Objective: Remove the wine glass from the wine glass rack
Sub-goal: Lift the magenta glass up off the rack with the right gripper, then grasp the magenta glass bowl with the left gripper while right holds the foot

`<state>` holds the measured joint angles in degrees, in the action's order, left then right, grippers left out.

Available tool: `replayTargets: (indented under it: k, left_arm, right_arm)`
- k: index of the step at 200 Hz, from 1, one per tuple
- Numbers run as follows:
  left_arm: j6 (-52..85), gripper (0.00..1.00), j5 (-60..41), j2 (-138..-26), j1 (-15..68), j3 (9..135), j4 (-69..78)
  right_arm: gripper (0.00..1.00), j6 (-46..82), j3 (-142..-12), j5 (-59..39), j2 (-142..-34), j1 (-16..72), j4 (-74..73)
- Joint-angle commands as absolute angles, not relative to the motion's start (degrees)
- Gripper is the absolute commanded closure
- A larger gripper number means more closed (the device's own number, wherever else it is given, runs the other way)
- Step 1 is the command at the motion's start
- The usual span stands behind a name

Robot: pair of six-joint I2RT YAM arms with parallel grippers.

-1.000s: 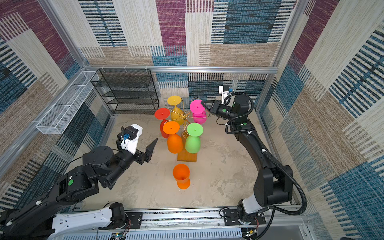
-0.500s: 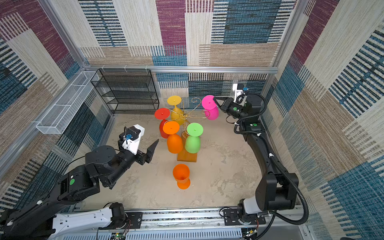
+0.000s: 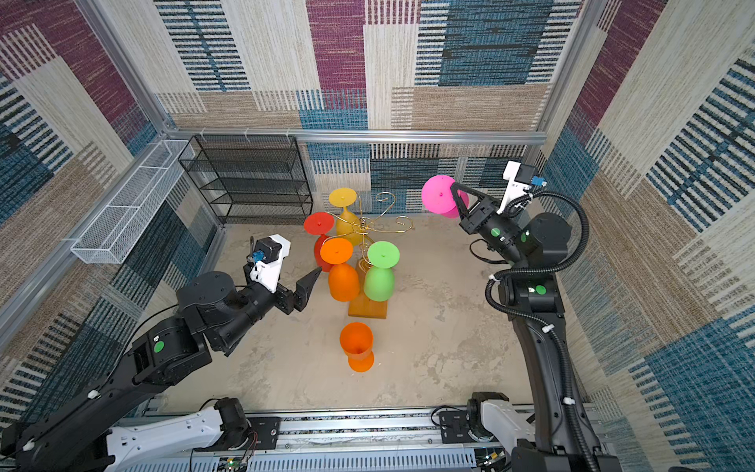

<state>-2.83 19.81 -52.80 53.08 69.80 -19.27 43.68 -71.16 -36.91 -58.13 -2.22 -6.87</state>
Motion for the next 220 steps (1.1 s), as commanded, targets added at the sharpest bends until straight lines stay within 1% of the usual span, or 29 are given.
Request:
replayTargets:
  k: [1, 22, 41, 63, 74, 95, 113, 126, 142, 179, 220]
  left_arm:
    - [2.75, 0.16, 0.75, -54.28, 48.21, 69.48, -9.78]
    - [4.57, 0.16, -9.22, -56.75, 44.61, 69.55, -5.1]
    - [6.61, 0.16, -19.35, -58.82, 41.4, 69.04, 0.19]
    - [13.02, 0.16, -32.32, -60.89, 36.39, 66.15, 12.43]
    - [18.22, 0.16, -39.6, -62.26, 33.53, 64.71, 19.73]
    - [26.23, 0.16, -46.9, -65.33, 29.16, 64.07, 29.46]
    - [29.95, 0.16, -50.77, -67.84, 27.16, 64.47, 34.22]
    - [32.19, 0.16, -52.12, -69.2, 25.78, 64.6, 37.74]
    - [35.38, 0.16, -53.27, -70.43, 23.51, 64.02, 41.66]
    - [44.52, 0.16, -54.46, -73.44, 17.78, 62.02, 52.62]
    - [56.24, 0.18, -57.91, -80.07, 16.15, 62.37, 67.54]
  right_arm:
    - [1.0, 45.5, -69.56, -38.13, -54.73, -2.2, -14.99]
    - [1.0, 51.98, -66.83, -43.03, -53.35, -2.2, -25.74]
    - [1.0, 61.68, -64.18, -48.1, -54.9, -2.15, -39.17]
    - [1.0, 71.98, -61.34, -50.58, -57.95, -1.01, -54.67]
    - [1.0, 73.35, -61.08, -50.64, -58.97, 0.49, -57.53]
    - [1.0, 72.19, -61.25, -50.13, -61.12, 6.67, -59.33]
    - [1.0, 72.49, -61.48, -50.25, -63.91, 12.66, -63.6]
    - [1.0, 74.73, -61.4, -50.45, -65.73, 14.45, -67.84]
    - [1.0, 77.93, -60.53, -50.09, -67.12, 14.79, -73.08]
    - [1.0, 79.46, -59.85, -49.58, -67.65, 15.68, -75.93]
    - [1.0, 81.61, -59.59, -49.4, -69.46, 17.29, -79.09]
